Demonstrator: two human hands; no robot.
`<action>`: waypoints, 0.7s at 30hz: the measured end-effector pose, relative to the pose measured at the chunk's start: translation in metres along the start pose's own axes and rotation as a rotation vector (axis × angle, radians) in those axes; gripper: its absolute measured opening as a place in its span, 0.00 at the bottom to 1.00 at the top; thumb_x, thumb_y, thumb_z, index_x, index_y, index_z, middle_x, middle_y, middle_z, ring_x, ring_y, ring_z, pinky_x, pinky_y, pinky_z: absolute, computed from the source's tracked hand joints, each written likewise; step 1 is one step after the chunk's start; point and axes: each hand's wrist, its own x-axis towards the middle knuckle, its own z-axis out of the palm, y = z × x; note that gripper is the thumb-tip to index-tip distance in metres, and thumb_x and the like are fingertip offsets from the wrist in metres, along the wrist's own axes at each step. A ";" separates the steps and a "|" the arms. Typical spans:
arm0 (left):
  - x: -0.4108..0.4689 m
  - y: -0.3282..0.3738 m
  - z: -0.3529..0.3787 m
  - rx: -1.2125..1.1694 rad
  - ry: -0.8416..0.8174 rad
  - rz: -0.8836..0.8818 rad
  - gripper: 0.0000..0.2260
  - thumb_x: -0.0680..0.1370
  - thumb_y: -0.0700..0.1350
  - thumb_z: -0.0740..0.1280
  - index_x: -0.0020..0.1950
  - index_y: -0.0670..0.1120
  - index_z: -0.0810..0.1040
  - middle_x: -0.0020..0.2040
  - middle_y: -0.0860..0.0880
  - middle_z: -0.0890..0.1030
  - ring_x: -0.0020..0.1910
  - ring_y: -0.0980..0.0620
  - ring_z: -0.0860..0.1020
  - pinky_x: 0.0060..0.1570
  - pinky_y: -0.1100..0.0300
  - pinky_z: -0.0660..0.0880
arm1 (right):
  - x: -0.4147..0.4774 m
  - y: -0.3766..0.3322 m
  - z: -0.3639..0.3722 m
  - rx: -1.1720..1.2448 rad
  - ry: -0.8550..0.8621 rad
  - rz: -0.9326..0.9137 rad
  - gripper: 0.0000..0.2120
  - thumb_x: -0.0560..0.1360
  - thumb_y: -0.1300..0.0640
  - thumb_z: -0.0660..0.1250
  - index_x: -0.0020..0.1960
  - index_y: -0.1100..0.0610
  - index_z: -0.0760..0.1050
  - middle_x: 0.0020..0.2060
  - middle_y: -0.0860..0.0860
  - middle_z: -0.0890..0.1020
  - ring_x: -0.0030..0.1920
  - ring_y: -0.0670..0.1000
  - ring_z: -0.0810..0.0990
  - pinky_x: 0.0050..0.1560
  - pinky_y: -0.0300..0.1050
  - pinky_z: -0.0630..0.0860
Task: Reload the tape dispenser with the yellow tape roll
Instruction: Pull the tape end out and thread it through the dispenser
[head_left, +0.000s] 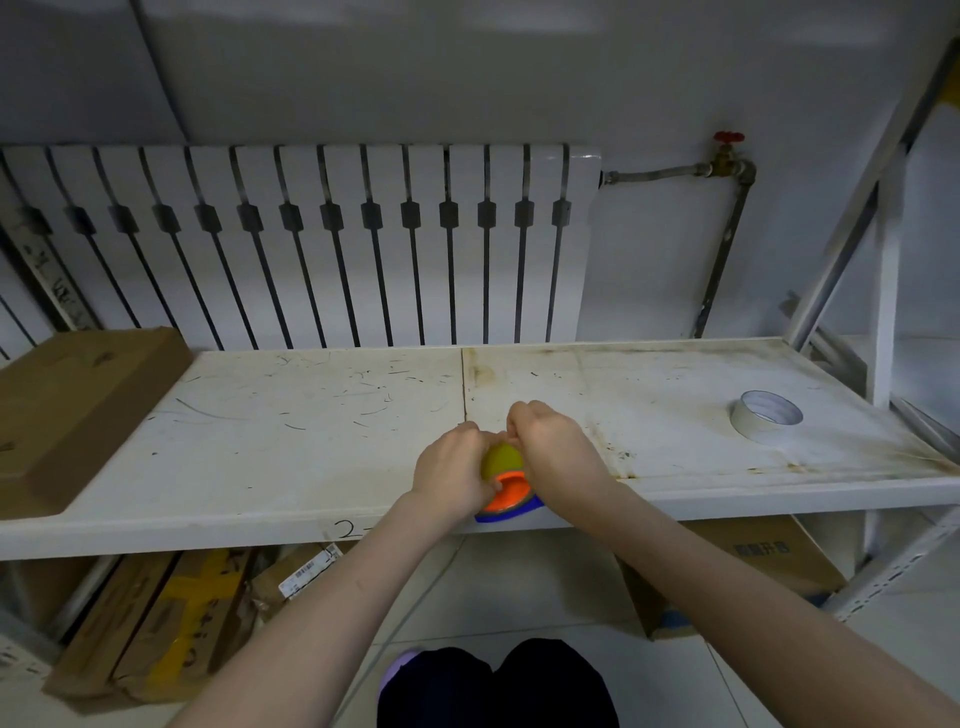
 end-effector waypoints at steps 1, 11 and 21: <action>0.000 0.001 -0.002 -0.023 0.004 -0.008 0.21 0.69 0.47 0.73 0.62 0.53 0.76 0.56 0.46 0.77 0.55 0.44 0.76 0.45 0.55 0.72 | -0.001 -0.005 -0.001 -0.043 -0.039 -0.028 0.12 0.72 0.64 0.65 0.55 0.61 0.70 0.52 0.58 0.76 0.50 0.58 0.77 0.43 0.47 0.72; -0.002 0.006 -0.011 -0.120 0.041 -0.035 0.04 0.72 0.41 0.63 0.44 0.43 0.75 0.46 0.43 0.81 0.42 0.46 0.76 0.35 0.58 0.69 | -0.004 -0.035 -0.015 0.149 -0.020 -0.113 0.04 0.73 0.67 0.61 0.46 0.62 0.71 0.44 0.57 0.76 0.44 0.56 0.75 0.41 0.50 0.70; 0.002 -0.004 -0.012 -0.058 0.053 -0.031 0.36 0.64 0.52 0.76 0.70 0.54 0.66 0.62 0.50 0.78 0.59 0.47 0.77 0.51 0.53 0.78 | 0.020 0.028 -0.021 0.681 0.150 0.316 0.07 0.76 0.61 0.64 0.39 0.56 0.71 0.32 0.51 0.76 0.36 0.49 0.77 0.38 0.40 0.74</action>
